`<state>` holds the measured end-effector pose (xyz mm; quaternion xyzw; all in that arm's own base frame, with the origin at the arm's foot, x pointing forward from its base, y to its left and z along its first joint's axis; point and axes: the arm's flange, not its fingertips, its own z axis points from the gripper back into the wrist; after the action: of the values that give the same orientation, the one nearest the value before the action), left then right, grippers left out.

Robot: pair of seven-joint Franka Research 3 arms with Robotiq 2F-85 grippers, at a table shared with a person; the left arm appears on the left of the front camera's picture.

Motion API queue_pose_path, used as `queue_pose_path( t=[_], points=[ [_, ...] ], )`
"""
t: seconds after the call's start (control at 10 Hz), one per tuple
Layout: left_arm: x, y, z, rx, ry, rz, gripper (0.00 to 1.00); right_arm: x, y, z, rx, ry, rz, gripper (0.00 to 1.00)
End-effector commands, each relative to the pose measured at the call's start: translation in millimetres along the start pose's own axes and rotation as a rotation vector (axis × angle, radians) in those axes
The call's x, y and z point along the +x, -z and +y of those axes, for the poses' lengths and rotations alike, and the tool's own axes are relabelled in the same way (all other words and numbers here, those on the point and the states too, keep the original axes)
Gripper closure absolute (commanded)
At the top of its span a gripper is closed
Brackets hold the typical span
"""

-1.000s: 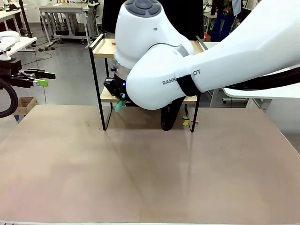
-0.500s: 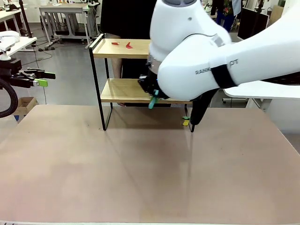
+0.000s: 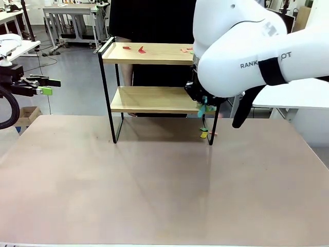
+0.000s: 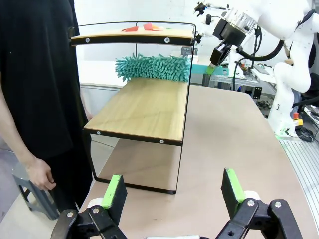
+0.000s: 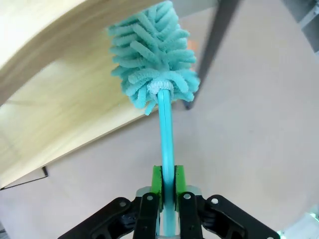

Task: Clean the shelf.
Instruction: Clean the specific section of the Shelf indicated by the human with the Duster.

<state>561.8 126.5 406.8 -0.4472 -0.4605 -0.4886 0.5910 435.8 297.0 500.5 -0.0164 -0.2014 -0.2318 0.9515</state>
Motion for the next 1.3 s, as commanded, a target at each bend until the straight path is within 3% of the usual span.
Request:
queue_pose_path(
  t=[0.0, 0.2, 0.3, 0.5, 0.7, 0.9, 1.2],
  points=[
    [2.7, 0.2, -1.3, 0.002, 0.009, -0.001, 0.00, -6.6, -12.6, -15.5, -0.079, -0.002, -0.094, 0.87],
    [2.7, 0.2, -1.3, 0.002, 0.009, -0.001, 0.00, -27.0, -31.6, -7.9, 0.054, -0.051, -0.119, 0.87],
    [2.7, 0.2, -1.3, 0.002, 0.009, -0.001, 0.00, -5.9, -13.9, -6.1, -0.028, -0.041, -0.065, 0.87],
    [2.7, 0.2, -1.3, 0.002, 0.009, -0.001, 0.00, -19.7, -28.4, -0.5, 0.008, -0.068, -0.088, 0.87],
    [2.7, 0.2, -1.3, 0.002, 0.009, -0.001, 0.00, -21.6, -36.9, -19.6, 0.206, -0.159, -0.084, 0.87],
    [2.7, 0.2, -1.3, 0.002, 0.009, -0.001, 0.00, -23.4, -46.5, -43.2, 0.291, -0.230, -0.085, 0.87],
    [2.7, 0.2, -1.3, 0.002, 0.009, -0.001, 0.00, -20.9, -51.3, -64.8, 0.427, -0.405, 0.023, 0.87]
  ],
)
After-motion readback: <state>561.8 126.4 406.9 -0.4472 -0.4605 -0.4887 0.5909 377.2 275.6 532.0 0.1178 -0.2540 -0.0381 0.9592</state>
